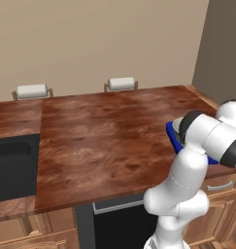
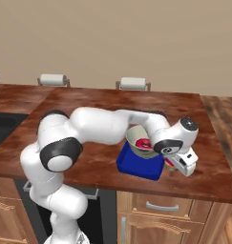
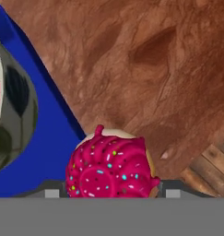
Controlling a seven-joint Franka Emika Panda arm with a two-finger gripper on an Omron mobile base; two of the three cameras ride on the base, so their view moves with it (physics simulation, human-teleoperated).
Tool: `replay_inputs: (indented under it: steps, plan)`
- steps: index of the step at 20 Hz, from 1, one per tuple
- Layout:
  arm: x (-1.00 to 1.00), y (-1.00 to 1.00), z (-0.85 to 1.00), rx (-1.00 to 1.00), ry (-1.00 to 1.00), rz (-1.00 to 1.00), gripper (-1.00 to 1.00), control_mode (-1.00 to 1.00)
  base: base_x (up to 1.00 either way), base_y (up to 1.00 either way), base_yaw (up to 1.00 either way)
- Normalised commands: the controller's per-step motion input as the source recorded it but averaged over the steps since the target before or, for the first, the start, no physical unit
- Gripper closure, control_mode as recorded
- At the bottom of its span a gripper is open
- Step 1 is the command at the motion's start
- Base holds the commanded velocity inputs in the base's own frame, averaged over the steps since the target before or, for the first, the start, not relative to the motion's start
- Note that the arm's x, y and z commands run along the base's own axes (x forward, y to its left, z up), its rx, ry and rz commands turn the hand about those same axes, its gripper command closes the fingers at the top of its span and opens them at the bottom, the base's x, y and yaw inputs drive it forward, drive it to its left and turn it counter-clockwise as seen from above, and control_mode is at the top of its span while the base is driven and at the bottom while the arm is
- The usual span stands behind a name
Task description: Place the bowl with donut and the cupcake onto the tray.
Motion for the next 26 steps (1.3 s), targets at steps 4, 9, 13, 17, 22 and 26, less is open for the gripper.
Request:
replay_inputs:
  steps: [4,9,13,17,22,26]
  plan:
    - [-0.02,0.54,0.0,0.02,-0.05,0.0,1.0,-1.0,0.0,0.0,0.0]
    - [0.0,0.57,0.0,0.0,-0.07,0.0,1.0,-1.0,0.0,0.0,0.0]
    - [0.0,0.54,0.01,0.0,-0.04,0.0,1.0,-1.0,0.0,0.0,0.0]
    - [0.0,0.44,0.0,0.0,0.0,0.0,1.0,-1.0,0.0,0.0,0.0]
    - [0.0,0.04,-0.01,-0.01,0.0,0.0,1.0,-1.0,0.0,0.0,0.0]
    - [0.02,0.0,-0.07,0.0,0.0,0.0,1.0,-1.0,0.0,0.0,0.0]
